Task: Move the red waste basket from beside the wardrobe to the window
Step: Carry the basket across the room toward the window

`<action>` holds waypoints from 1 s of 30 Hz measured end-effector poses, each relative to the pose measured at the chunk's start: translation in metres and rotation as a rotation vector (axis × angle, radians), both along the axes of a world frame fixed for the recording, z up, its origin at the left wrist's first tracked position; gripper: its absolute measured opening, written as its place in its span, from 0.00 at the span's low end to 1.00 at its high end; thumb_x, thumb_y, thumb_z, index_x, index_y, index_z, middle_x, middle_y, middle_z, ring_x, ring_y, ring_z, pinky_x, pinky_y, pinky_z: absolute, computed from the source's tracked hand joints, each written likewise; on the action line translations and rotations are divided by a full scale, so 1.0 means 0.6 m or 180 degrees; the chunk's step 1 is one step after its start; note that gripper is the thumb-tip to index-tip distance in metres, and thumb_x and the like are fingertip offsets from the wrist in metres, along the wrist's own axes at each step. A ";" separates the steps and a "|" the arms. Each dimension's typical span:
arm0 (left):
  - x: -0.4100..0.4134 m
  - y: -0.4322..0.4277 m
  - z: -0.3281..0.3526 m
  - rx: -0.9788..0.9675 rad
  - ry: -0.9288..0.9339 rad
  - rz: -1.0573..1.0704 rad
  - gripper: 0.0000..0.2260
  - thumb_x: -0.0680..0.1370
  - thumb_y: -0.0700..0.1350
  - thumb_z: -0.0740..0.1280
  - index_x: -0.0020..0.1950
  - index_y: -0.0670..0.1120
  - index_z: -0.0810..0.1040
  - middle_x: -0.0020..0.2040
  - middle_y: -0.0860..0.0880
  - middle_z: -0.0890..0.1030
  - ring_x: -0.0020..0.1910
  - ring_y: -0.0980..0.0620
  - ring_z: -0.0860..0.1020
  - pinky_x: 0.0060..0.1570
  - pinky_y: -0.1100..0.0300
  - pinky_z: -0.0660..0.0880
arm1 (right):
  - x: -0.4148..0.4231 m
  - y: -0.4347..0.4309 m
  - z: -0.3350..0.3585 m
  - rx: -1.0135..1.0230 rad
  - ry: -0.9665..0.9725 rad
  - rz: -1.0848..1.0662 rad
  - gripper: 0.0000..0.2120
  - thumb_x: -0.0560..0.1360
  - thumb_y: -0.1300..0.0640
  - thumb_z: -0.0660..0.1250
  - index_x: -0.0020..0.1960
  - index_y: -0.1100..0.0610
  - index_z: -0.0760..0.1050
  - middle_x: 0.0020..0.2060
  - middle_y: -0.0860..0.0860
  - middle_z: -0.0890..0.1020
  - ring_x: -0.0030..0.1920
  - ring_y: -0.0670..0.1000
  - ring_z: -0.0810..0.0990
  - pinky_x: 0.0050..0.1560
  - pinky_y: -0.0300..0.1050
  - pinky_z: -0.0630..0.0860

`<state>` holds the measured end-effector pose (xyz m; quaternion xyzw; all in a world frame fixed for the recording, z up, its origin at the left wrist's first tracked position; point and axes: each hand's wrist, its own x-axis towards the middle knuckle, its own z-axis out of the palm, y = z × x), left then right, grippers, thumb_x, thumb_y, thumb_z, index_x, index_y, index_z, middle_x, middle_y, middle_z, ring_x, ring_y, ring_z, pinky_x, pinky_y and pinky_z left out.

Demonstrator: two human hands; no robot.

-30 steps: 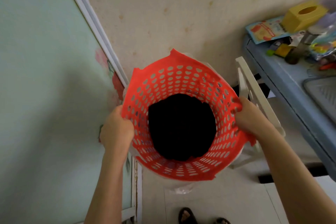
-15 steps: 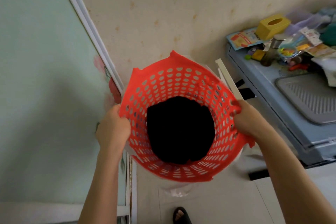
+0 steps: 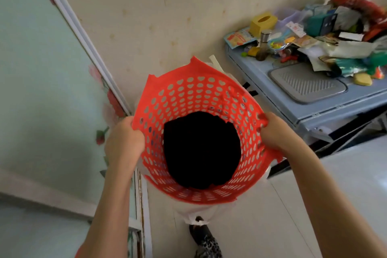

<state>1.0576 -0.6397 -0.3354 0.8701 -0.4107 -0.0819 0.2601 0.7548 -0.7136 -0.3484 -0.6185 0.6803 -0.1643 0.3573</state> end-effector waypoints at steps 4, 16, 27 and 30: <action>-0.066 0.041 -0.001 -0.0049 -0.0145 -0.0149 0.12 0.79 0.42 0.62 0.59 0.49 0.80 0.44 0.47 0.81 0.33 0.51 0.67 0.38 0.58 0.64 | -0.070 0.076 0.004 0.0068 0.0001 -0.0171 0.24 0.76 0.57 0.62 0.71 0.58 0.65 0.61 0.61 0.76 0.47 0.56 0.75 0.54 0.50 0.71; -0.287 0.096 -0.015 0.0058 0.0111 -0.1130 0.12 0.79 0.47 0.62 0.60 0.49 0.80 0.57 0.41 0.83 0.57 0.37 0.79 0.47 0.52 0.70 | -0.310 0.275 0.006 0.0120 -0.0075 -0.1184 0.24 0.76 0.60 0.62 0.72 0.58 0.65 0.63 0.62 0.75 0.61 0.63 0.75 0.57 0.53 0.70; -0.567 0.076 -0.006 -0.0006 0.0300 -0.2131 0.15 0.76 0.41 0.61 0.60 0.49 0.79 0.50 0.47 0.83 0.45 0.43 0.79 0.41 0.55 0.69 | -0.545 0.419 0.031 0.0063 -0.0102 -0.2276 0.23 0.77 0.58 0.61 0.72 0.58 0.65 0.60 0.60 0.76 0.43 0.54 0.73 0.37 0.45 0.72; -0.645 0.064 0.004 -0.0024 0.0404 -0.2488 0.15 0.77 0.40 0.60 0.61 0.48 0.79 0.50 0.48 0.84 0.42 0.47 0.75 0.42 0.55 0.70 | -0.600 0.449 0.040 0.0050 -0.0098 -0.2597 0.23 0.78 0.59 0.58 0.72 0.58 0.65 0.59 0.59 0.77 0.40 0.54 0.75 0.31 0.42 0.71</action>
